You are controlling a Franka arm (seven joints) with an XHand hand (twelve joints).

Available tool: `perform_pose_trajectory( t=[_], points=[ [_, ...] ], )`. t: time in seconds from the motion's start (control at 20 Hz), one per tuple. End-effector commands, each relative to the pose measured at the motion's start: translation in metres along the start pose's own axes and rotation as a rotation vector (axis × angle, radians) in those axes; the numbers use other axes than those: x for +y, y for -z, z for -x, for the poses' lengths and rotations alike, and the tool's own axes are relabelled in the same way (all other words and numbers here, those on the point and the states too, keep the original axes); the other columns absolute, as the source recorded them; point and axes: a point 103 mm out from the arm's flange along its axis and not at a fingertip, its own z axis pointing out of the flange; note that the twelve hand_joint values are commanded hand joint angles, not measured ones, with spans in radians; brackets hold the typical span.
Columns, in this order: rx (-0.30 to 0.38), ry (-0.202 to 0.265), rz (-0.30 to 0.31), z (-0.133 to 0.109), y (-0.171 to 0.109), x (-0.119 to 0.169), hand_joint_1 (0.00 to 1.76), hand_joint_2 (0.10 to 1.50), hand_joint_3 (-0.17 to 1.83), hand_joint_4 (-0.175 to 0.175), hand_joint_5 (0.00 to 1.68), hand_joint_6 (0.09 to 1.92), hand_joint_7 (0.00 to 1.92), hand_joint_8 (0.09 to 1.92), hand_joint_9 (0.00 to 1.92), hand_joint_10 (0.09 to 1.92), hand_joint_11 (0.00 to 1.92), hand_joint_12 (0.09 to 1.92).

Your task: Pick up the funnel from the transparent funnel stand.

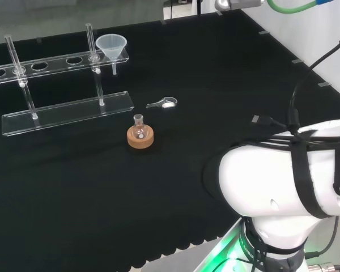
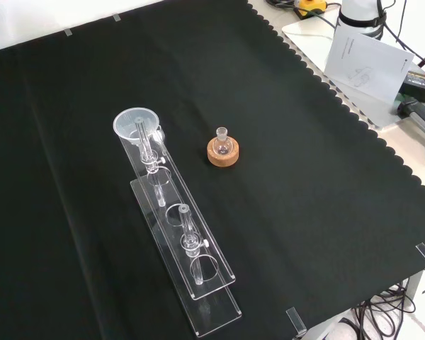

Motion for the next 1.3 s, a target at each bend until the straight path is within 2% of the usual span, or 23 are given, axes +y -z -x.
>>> perform_pose_trajectory(
  t=[0.05,0.25,0.7,0.9,1.05,1.3],
  points=[
    [-0.009,-0.001,0.012,0.0,0.0,0.0,0.01,1.08,0.57,0.049,0.1,0.12,0.02,0.17,0.06,0.6,0.02,1.25],
    [-0.004,-0.01,0.014,0.0,-0.001,0.001,0.0,1.15,0.44,0.049,0.12,0.09,0.0,0.2,0.06,0.59,0.0,1.31],
    [-0.012,-0.055,-0.006,0.005,-0.016,0.017,0.0,1.16,0.42,0.048,0.13,0.09,0.0,0.21,0.06,0.59,0.0,1.31],
    [-0.03,-0.071,-0.029,0.011,-0.028,0.036,0.0,1.16,0.42,0.048,0.13,0.09,0.0,0.22,0.06,0.59,0.0,1.31],
    [-0.034,-0.067,-0.04,0.016,-0.037,0.059,0.0,1.17,0.4,0.047,0.13,0.09,0.0,0.23,0.07,0.59,0.0,1.3],
    [-0.046,-0.001,-0.056,0.012,-0.055,0.109,0.03,1.16,0.36,0.038,0.15,0.09,0.05,0.27,0.12,0.61,0.0,1.33]
  ],
)
